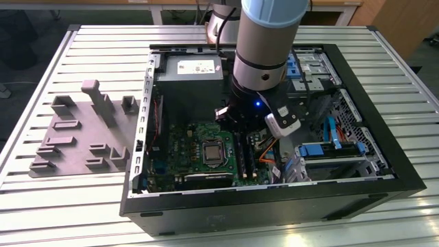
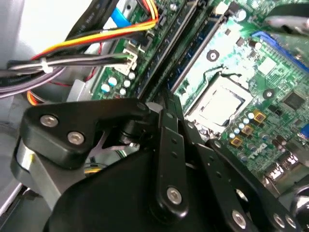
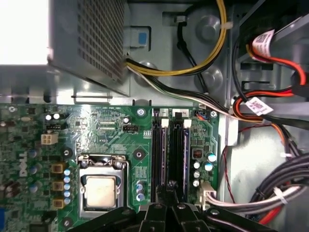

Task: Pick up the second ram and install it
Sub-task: 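Press down the second ram until it locks into place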

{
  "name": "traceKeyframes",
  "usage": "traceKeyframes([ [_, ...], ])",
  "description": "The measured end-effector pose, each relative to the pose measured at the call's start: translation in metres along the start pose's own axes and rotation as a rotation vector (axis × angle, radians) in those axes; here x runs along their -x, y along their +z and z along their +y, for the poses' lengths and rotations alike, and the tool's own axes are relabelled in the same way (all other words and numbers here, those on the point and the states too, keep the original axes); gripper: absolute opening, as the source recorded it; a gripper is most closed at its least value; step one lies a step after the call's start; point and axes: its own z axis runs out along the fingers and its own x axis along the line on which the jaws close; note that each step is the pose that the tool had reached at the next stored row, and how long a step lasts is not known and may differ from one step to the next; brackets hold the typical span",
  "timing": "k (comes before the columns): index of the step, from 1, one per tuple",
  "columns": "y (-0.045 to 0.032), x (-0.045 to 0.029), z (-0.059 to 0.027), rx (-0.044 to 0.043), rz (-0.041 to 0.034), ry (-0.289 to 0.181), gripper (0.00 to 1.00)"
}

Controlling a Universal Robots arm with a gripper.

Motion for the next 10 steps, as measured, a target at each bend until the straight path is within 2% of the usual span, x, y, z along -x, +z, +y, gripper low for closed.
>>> traceKeyframes([
  [3,-0.0049,-0.0001,-0.0002,-0.0003,0.0001,0.0,0.11],
  [10,-0.006,-0.0001,-0.0003,-0.0003,0.0001,0.0,0.11],
])
